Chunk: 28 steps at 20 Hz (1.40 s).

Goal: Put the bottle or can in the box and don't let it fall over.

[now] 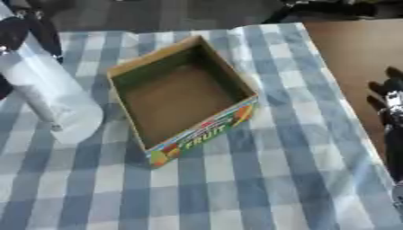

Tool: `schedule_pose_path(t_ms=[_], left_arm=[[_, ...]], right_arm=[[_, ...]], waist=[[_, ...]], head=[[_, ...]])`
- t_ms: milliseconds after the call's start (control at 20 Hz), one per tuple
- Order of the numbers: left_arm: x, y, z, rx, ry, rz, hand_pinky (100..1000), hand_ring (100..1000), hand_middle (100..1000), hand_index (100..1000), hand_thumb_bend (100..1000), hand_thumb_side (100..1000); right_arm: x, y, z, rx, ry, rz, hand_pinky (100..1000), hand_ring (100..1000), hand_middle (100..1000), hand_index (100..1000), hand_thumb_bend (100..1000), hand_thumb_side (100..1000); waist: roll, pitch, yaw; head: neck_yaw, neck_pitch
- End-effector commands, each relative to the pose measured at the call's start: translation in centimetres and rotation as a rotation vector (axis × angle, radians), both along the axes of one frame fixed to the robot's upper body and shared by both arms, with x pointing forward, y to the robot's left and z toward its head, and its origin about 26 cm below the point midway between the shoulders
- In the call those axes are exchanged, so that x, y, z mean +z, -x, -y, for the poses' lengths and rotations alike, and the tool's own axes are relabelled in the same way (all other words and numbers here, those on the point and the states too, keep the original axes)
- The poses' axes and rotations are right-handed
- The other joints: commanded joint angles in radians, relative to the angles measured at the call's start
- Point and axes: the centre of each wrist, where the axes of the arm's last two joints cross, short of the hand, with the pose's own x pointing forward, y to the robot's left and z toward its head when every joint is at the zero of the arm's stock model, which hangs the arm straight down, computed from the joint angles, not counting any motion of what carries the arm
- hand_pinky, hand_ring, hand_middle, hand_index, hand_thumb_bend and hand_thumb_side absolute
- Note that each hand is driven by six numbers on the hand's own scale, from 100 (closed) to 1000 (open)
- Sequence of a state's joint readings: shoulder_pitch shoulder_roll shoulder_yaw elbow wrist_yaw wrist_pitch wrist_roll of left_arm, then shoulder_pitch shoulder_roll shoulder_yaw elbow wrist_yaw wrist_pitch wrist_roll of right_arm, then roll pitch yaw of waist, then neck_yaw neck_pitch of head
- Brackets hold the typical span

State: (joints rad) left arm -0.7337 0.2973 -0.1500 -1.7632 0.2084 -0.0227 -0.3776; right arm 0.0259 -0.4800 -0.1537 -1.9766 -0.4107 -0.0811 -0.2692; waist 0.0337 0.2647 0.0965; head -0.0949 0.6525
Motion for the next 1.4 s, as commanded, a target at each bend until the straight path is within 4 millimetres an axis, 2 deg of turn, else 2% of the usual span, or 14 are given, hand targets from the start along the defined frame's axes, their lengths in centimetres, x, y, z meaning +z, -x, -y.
schedule_pose_path(t_ms=[50, 300, 600, 900, 1200, 1400], left_arm=[[1.3, -0.3, 1.2, 0.004, 0.007, 0.042, 150, 1000, 391, 100, 100, 622], [2.0, -1.9, 2.9, 0.076, 0.024, 0.077, 152, 1000, 390, 100, 100, 634], [1.6, -4.5, 5.6, 0.196, 0.024, 0.097, 155, 1000, 393, 100, 100, 612], [-0.7, -7.3, 8.5, 0.320, -0.008, 0.096, 162, 1000, 404, 100, 100, 576], [-2.8, -8.7, 10.0, 0.376, -0.014, 0.141, 163, 1000, 396, 100, 100, 591], [-3.9, -9.1, 10.5, 0.366, -0.031, 0.160, 237, 1000, 441, 126, 100, 634]], right_arm=[[1.3, 0.0, 0.1, 0.013, 0.024, 0.036, 942, 918, 1000, 896, 100, 579], [1.4, -0.1, 0.0, 0.022, 0.019, 0.043, 942, 919, 1000, 896, 100, 578], [1.6, -0.2, -0.2, 0.039, 0.010, 0.048, 942, 919, 1000, 896, 100, 580], [1.7, -0.4, -0.5, 0.049, -0.010, 0.049, 942, 921, 1000, 898, 100, 582], [1.8, -0.6, -0.7, 0.055, -0.017, 0.051, 942, 921, 1000, 898, 100, 582], [1.8, -0.6, -0.8, 0.062, -0.017, 0.050, 942, 920, 1000, 897, 100, 582]], waist=[[-0.005, -0.025, -0.003], [-0.009, -0.025, -0.013], [-0.016, -0.023, -0.027], [-0.025, -0.019, -0.048], [-0.030, -0.017, -0.061], [-0.030, -0.017, -0.064]], head=[[-0.001, -0.016], [0.007, -0.024], [0.023, -0.029], [0.044, -0.024], [0.057, -0.022], [0.059, -0.021]])
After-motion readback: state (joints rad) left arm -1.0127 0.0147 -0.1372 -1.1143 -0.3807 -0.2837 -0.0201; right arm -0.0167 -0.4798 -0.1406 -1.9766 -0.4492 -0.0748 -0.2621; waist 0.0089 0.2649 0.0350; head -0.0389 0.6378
